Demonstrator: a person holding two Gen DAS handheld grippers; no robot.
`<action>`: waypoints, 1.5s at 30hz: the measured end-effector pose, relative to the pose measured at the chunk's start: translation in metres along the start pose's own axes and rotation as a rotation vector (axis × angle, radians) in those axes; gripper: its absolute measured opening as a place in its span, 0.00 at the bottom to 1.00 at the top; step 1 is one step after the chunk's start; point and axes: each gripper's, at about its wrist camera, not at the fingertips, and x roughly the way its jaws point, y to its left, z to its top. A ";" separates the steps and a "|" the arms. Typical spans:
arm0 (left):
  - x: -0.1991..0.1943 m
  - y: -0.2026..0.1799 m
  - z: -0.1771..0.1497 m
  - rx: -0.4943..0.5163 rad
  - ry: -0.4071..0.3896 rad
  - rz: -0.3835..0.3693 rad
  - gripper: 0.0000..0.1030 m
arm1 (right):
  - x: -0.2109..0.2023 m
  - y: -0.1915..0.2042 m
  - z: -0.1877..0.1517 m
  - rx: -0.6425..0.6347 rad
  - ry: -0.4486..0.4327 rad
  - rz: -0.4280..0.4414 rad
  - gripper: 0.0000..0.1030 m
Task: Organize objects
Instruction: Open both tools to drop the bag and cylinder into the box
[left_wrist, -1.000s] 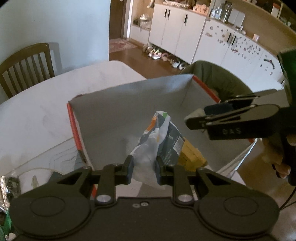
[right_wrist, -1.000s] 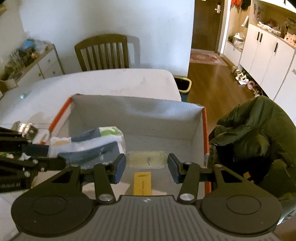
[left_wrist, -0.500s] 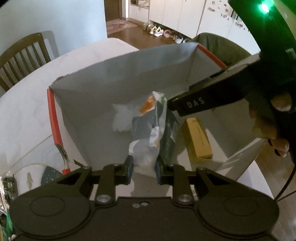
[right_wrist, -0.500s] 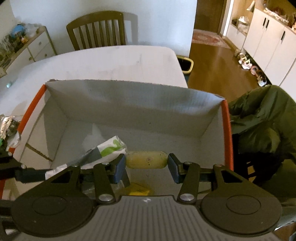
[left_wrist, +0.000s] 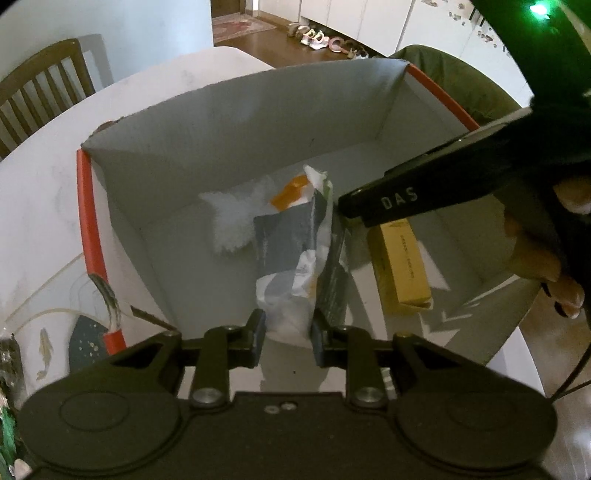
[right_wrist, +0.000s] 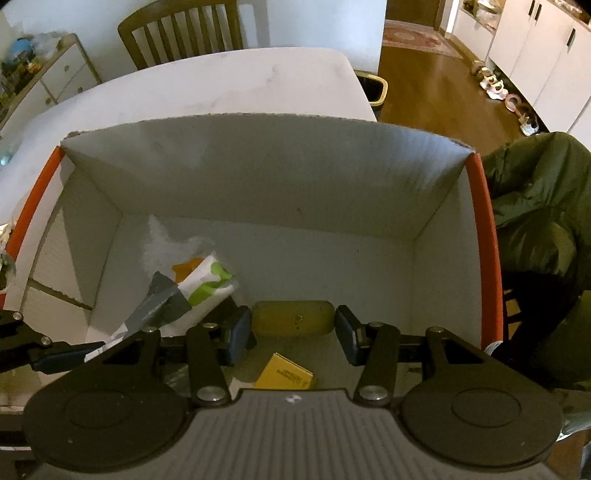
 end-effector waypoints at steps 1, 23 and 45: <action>0.000 -0.001 0.000 -0.001 0.002 0.001 0.28 | -0.001 0.000 0.000 0.000 -0.003 0.002 0.48; -0.038 0.002 -0.019 -0.044 -0.084 -0.024 0.43 | -0.065 -0.005 -0.015 0.040 -0.129 0.049 0.58; -0.140 -0.004 -0.056 -0.065 -0.344 0.008 0.73 | -0.165 0.018 -0.067 0.036 -0.336 0.142 0.67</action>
